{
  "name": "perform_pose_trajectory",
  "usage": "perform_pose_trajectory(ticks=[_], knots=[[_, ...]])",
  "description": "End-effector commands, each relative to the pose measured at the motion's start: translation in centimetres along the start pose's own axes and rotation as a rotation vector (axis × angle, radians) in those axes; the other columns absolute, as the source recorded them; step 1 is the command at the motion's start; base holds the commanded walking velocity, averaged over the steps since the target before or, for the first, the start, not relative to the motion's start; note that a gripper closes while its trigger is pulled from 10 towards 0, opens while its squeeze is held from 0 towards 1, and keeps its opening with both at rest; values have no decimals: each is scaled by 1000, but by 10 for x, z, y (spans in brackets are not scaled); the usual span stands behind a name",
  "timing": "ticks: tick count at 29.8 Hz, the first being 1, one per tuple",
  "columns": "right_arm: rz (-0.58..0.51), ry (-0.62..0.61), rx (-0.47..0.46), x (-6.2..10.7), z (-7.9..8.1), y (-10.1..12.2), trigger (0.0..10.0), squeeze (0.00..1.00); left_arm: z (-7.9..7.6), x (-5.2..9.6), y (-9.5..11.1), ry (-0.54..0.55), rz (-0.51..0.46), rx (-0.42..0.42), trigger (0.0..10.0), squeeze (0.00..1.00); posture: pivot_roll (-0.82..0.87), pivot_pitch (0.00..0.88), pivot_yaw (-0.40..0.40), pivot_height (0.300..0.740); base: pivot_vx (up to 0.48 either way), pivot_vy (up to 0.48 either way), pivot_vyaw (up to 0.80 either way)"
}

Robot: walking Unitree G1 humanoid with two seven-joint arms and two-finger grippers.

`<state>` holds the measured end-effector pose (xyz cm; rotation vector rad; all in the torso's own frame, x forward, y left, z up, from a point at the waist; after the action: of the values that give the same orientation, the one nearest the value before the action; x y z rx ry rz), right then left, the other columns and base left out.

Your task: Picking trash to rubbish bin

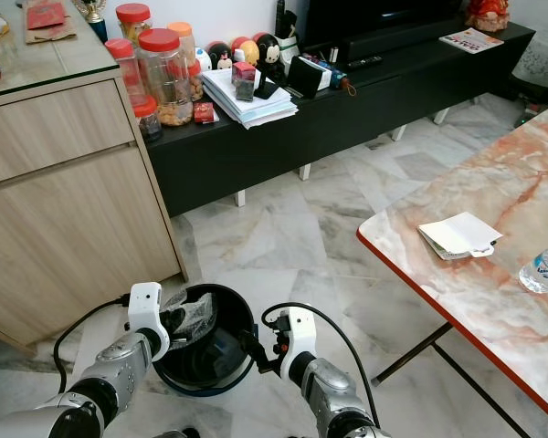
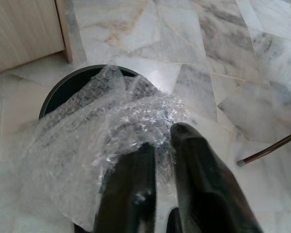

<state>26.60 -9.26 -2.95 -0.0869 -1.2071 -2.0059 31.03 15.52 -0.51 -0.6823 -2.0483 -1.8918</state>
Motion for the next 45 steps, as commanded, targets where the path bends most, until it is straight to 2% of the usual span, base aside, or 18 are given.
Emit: perform_pose_trajectory(ticks=[1,7,19,26,34,35,36,38,39,40,41,45], knots=[[2,-5,-3,1,-1,-2,10000,0,2,0,-2,7,13,23,10000,1000,79,115,-52,740,0,0,0],[1,-8,-3,1,-2,-1,10000,0,2,1,-2,11,14,24,10000,1000,76,116,-52,740,0,0,0],[-2,-26,-4,2,-3,-2,10000,0,11,3,-4,48,15,94,10000,1000,78,121,-51,740,0,0,0],[-2,-30,-4,2,-4,-2,10000,0,11,3,-4,50,14,107,10000,1000,78,122,-51,740,0,0,0],[-1,-36,-4,2,-4,-3,10000,0,15,3,-2,67,-2,189,10000,1000,78,121,-51,740,0,0,0],[-1,-36,-4,2,-4,-3,10000,0,15,3,-2,67,-2,189,10000,1000,78,121,-51,740,0,0,0],[-1,-39,-4,2,-4,-3,10000,0,16,2,-1,79,11,136,10000,1000,78,121,-51,740,0,0,0],[-1,-41,-4,3,-4,-3,10000,0,17,2,0,84,21,90,10000,1000,78,121,-51,740,0,0,0],[1,-43,-1,3,-4,-3,10000,0,15,2,0,88,42,-84,10000,694,80,123,-51,740,0,0,0],[2,-44,2,3,-5,-3,10000,0,13,1,1,86,45,-143,10000,0,83,123,-52,740,0,0,0],[3,-44,3,3,-5,-4,10000,0,12,1,1,84,46,-176,10000,0,83,123,-52,740,0,0,0],[4,-48,6,3,-5,-4,10000,0,8,-2,11,65,-11,-17,10000,0,77,121,-49,740,0,0,0]])
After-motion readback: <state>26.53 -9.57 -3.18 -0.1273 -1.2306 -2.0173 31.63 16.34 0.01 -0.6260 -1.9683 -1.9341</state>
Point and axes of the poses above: a point about 5 cm out from each wrist's last joint towards the gripper, its own x axis pointing back from the gripper into the wrist, its own y axis along the axis of the wrist's last joint, z = x × y, the point moved 1 cm from there along -x, pointing out of the wrist towards the gripper, and after that the axes turned 7 degrees about -x, right-handed, at the moved point
